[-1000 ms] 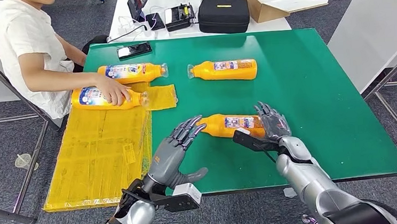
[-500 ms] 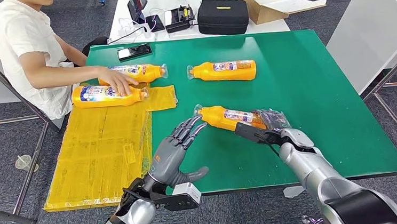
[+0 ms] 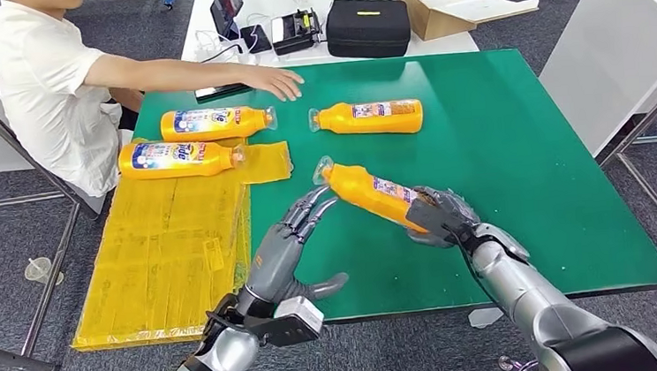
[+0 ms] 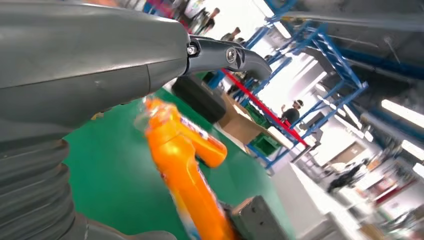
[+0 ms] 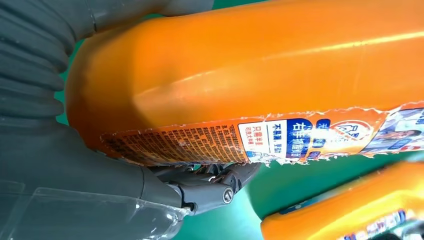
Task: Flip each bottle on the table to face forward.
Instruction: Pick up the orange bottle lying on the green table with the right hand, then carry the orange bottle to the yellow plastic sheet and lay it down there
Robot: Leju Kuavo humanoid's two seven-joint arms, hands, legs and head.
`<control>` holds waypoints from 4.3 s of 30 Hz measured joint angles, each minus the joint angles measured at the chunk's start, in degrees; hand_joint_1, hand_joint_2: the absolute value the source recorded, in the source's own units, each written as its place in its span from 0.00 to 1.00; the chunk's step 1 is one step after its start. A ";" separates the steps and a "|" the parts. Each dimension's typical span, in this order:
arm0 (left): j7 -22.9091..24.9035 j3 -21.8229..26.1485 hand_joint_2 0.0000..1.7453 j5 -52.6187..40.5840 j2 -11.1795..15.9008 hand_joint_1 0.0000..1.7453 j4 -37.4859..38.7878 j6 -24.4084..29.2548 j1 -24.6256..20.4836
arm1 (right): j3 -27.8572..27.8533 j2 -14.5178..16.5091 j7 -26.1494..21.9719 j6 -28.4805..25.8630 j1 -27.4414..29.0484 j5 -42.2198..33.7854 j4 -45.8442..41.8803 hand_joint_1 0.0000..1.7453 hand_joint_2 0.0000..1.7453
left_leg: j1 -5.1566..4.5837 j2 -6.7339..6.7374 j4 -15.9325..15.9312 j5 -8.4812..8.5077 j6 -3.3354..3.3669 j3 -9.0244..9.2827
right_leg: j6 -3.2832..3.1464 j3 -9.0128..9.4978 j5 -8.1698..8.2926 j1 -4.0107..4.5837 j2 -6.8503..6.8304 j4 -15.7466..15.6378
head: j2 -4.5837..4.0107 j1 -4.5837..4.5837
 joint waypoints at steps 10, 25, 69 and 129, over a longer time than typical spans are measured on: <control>4.32 5.56 1.00 37.45 -5.60 0.00 1.63 -5.16 5.72 | -5.58 4.08 -5.18 -1.97 15.34 -17.18 -19.30 1.00 1.00 | 0.01 -0.26 -0.01 0.01 0.00 -0.57 | 0.03 -0.42 -0.03 0.00 -0.06 0.03 | 0.00 -0.03; 4.76 5.75 1.00 39.51 -5.82 0.00 2.50 -3.38 5.64 | -1.11 8.92 -8.91 -4.51 21.82 -15.34 -29.53 0.98 1.00 | 0.01 -0.25 -0.01 0.01 -0.01 -0.77 | 0.04 -0.65 -0.04 -0.02 -0.05 0.04 | 0.00 -0.01; 6.09 9.88 1.00 55.69 -6.37 1.00 1.34 -17.59 4.29 | 13.63 12.22 -13.13 -3.48 15.99 -19.57 -20.76 0.00 1.00 | -0.01 -0.28 -0.01 0.02 0.00 -0.83 | 0.04 -0.70 -0.04 -0.05 -0.06 0.04 | 0.00 -0.01; 19.61 30.57 1.00 -50.67 -5.19 0.61 33.80 20.67 -9.14 | 0.25 13.90 -13.12 -40.67 24.65 -20.82 -42.41 0.00 1.00 | 0.01 -0.28 -0.01 0.10 -0.05 -0.87 | 0.03 -0.72 -0.02 -0.04 -0.06 0.07 | 0.00 -0.01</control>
